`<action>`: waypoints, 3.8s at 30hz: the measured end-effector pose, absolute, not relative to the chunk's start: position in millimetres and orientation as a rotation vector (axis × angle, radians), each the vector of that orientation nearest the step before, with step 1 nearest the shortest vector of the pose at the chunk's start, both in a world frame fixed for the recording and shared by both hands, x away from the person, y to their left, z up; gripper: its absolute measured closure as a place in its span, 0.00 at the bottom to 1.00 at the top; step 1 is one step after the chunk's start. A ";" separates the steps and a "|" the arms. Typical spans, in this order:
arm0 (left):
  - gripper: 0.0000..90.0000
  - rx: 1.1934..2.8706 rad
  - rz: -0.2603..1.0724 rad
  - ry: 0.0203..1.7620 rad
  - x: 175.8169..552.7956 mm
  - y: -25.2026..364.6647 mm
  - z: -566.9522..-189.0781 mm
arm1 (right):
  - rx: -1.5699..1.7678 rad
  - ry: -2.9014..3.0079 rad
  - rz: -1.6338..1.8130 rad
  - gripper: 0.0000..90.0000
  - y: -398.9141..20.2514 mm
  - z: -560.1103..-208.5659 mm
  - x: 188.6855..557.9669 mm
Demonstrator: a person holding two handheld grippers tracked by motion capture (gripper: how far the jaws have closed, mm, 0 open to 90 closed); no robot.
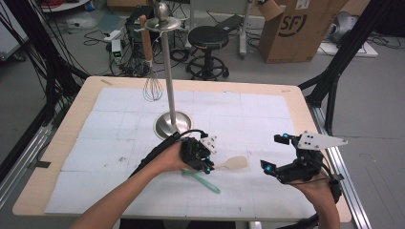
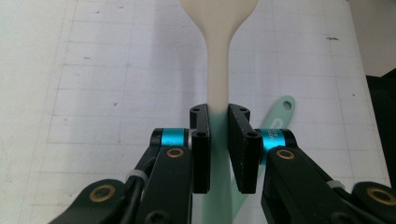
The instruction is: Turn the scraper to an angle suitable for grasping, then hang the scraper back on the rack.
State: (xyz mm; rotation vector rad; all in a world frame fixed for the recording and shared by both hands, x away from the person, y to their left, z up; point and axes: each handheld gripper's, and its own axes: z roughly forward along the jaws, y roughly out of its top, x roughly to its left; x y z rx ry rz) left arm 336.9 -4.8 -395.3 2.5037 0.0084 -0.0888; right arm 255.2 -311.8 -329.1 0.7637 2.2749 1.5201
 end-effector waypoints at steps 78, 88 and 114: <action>0.02 1.887 0.305 0.424 280.7 260.0 -354.2 | 0.817 2.271 1.524 0.00 -312.2 -337.7 254.7; 0.02 1.876 0.303 0.437 281.6 267.5 -354.5 | 0.763 2.300 1.515 0.00 -303.8 -333.7 256.1; 0.02 1.891 0.327 0.448 284.3 267.8 -355.7 | 0.599 2.531 1.355 0.00 -272.2 -302.2 288.5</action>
